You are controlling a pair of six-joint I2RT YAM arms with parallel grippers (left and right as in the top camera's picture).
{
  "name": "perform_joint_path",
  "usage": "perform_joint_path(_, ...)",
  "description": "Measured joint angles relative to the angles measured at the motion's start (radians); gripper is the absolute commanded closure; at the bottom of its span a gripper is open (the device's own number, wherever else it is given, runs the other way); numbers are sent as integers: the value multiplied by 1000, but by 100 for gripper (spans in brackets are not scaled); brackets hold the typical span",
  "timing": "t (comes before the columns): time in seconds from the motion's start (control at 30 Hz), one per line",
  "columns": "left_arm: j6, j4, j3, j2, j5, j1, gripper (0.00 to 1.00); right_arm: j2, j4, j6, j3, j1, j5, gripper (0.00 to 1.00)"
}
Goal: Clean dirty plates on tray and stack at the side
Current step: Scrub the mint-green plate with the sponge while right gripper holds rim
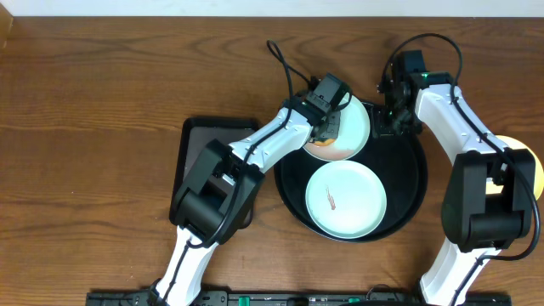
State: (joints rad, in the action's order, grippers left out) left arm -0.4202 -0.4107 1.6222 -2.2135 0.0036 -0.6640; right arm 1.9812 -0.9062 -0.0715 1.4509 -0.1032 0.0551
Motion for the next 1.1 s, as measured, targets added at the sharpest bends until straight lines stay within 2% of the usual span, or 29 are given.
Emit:
perform_joint_path(0.07,17,-1,0,0,-19,-2,92,0,3,0,0,0,1,97)
perform_joint_path(0.1,26,-3,0,0,-29,-4,93,0,10,4,-1,0,10,87)
perform_joint_path(0.23,37,-14,2,0,-60,-11,93,0,63,52,-3,0,92,68)
perform_joint_path(0.4,44,-23,3,0,-95,-25,93,14,152,76,-3,0,168,64)
perform_joint_path(0.47,45,-24,3,0,-108,-30,93,33,170,77,-3,0,180,64)
perform_joint_path(0.53,47,-26,3,0,-119,-34,92,57,180,80,-3,0,186,71)
perform_joint_path(0.67,34,-29,3,0,-122,-35,92,109,195,82,-5,0,188,99)
perform_joint_path(0.93,15,-38,4,2,-110,-29,93,111,164,16,9,-5,179,99)
perform_joint_path(1.1,43,-48,3,8,-192,-23,93,108,117,-31,16,-10,127,99)
